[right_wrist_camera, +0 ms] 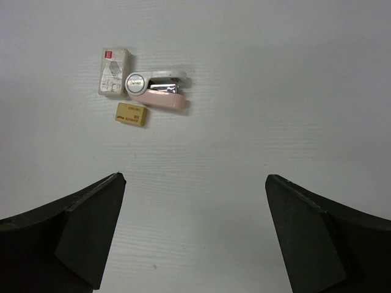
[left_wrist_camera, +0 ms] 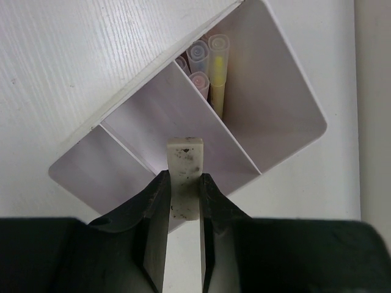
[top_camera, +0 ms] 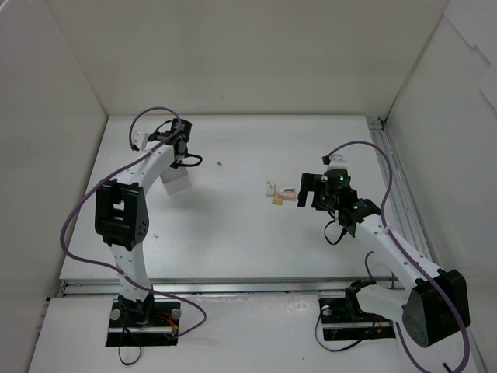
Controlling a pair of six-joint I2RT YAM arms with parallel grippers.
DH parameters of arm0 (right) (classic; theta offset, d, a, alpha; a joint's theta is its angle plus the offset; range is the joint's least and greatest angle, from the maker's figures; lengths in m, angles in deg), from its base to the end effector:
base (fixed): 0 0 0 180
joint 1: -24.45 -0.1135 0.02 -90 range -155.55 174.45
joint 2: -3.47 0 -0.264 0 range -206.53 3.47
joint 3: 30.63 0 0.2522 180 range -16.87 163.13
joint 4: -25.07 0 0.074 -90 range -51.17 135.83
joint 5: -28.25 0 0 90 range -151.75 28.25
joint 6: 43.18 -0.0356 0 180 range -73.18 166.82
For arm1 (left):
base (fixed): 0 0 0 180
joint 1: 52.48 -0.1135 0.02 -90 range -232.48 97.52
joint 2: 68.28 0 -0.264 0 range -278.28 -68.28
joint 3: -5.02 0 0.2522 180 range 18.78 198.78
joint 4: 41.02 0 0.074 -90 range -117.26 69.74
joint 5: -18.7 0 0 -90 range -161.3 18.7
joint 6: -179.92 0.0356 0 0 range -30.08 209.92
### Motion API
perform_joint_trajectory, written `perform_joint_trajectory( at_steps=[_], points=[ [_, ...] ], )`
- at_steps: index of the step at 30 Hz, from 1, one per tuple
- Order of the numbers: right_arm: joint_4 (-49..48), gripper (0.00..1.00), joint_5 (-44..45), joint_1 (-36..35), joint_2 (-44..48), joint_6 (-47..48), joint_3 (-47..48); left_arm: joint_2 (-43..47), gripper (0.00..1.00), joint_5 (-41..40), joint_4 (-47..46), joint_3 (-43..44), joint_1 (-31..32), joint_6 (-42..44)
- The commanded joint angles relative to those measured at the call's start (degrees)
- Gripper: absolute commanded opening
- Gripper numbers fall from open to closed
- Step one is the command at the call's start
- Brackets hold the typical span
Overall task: Sort the stationery into containers
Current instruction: Place the stationery in the storage box.
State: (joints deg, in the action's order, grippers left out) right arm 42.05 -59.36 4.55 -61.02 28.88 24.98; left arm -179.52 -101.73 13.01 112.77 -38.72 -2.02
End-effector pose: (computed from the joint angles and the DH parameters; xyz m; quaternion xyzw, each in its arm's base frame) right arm 0.2394 0.0851 0.2650 -0.0034 0.8473 0.1554 0.5079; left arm 0.4157 -0.0832 0.2559 -0.6411 0.6728 -0.0629 0.3638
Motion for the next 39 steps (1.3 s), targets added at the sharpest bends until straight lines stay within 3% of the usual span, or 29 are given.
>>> perform_joint_trajectory(
  at_steps=[1,24,39],
  points=[
    [-2.3,0.98,1.3,-0.1,1.3,0.6,0.3,3.0,0.01,-1.1,-1.9,0.3,-0.5,-2.4],
    [-2.3,0.98,1.0,-0.1,-0.9,1.6,1.0,8.6,0.0,-2.7,-11.0,-7.0,-0.5,-4.5],
    [-2.3,0.98,1.2,0.1,-2.1,2.2,1.7,5.9,0.0,-5.7,-13.5,-6.8,-0.5,-5.3]
  ],
)
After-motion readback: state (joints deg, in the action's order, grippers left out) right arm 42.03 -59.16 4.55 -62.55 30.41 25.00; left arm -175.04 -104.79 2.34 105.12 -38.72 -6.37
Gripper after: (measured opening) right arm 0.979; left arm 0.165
